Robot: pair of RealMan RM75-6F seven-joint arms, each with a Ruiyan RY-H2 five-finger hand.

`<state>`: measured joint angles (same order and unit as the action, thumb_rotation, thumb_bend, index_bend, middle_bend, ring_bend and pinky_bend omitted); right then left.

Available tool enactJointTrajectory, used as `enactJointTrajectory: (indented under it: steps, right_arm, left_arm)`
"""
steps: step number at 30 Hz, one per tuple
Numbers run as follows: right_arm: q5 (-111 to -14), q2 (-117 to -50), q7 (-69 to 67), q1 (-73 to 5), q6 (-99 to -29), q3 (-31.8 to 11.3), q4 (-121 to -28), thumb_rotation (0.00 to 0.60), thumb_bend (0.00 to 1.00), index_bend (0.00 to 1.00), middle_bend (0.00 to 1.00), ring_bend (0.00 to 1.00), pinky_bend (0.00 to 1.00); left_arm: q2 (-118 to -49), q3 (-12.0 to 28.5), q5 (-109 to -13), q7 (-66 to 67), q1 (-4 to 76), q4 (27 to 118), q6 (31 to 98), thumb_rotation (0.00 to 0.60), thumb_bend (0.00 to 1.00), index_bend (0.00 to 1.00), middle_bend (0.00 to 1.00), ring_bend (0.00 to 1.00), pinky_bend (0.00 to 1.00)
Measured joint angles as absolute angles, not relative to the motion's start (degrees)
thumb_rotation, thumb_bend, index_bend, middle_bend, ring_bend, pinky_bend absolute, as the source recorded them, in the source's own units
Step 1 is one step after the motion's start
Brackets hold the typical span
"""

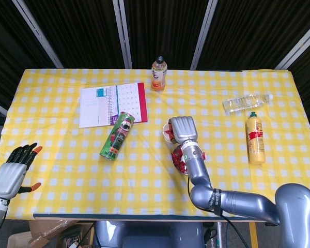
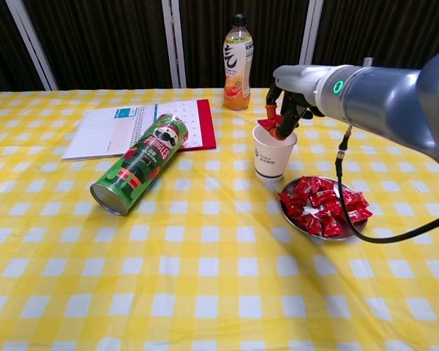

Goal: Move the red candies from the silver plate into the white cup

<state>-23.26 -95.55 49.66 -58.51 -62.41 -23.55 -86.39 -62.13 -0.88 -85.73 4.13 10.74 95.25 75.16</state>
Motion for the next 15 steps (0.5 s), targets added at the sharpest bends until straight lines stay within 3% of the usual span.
enactJointTrajectory:
  steps: [15]
  right_arm:
    - [-24.46, -98.07, 47.91, -60.94, -61.77, -21.78, -81.82, 0.6, 0.42, 0.44, 0.8, 0.84, 0.85]
  left_arm:
    - [-61.63, -0.85, -85.05, 3.49, 11.05, 95.9, 74.28, 0.6, 0.03, 0.0, 0.0, 0.0, 0.0]
